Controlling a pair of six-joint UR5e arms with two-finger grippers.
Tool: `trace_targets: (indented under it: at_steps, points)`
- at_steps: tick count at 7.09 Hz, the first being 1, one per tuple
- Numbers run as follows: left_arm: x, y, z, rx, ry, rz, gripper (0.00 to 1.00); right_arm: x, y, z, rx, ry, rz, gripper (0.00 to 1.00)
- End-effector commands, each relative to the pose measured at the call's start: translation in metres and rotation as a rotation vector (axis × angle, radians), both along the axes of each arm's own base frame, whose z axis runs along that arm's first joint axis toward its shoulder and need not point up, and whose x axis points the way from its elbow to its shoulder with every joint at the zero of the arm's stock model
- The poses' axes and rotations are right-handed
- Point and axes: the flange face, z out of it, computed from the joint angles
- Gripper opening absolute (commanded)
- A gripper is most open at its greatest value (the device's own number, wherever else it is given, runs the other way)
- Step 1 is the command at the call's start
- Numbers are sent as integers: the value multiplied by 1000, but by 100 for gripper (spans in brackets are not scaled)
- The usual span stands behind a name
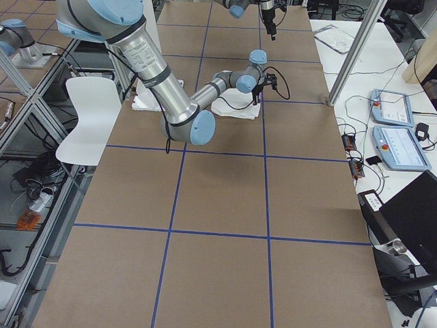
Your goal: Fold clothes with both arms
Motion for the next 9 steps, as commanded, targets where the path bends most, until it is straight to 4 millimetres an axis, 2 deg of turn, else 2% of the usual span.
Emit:
trace_targets:
  at_steps: [1,2,3,4,5,6,7,9]
  points:
    - [0,0,-3,1,5,-3,99,33,-6,17,-1,1,30,0]
    - [1,1,-5,-2,8,-6,99,38,-5,33,-8,17,38,0]
    - [1,1,-5,-9,11,-12,99,37,-3,39,-14,23,37,0]
    - [1,1,-5,-9,11,-12,99,36,-4,37,-14,22,38,25]
    - [1,1,-5,-9,11,-12,99,36,-3,37,-10,24,47,99]
    - [-1,3,-8,-1,15,-11,99,45,-9,35,-8,22,66,100]
    - [-6,7,-17,20,25,-8,99,76,-29,33,-17,12,94,100]
    - [-19,24,-4,87,-14,53,99,169,-63,85,-3,31,78,100]
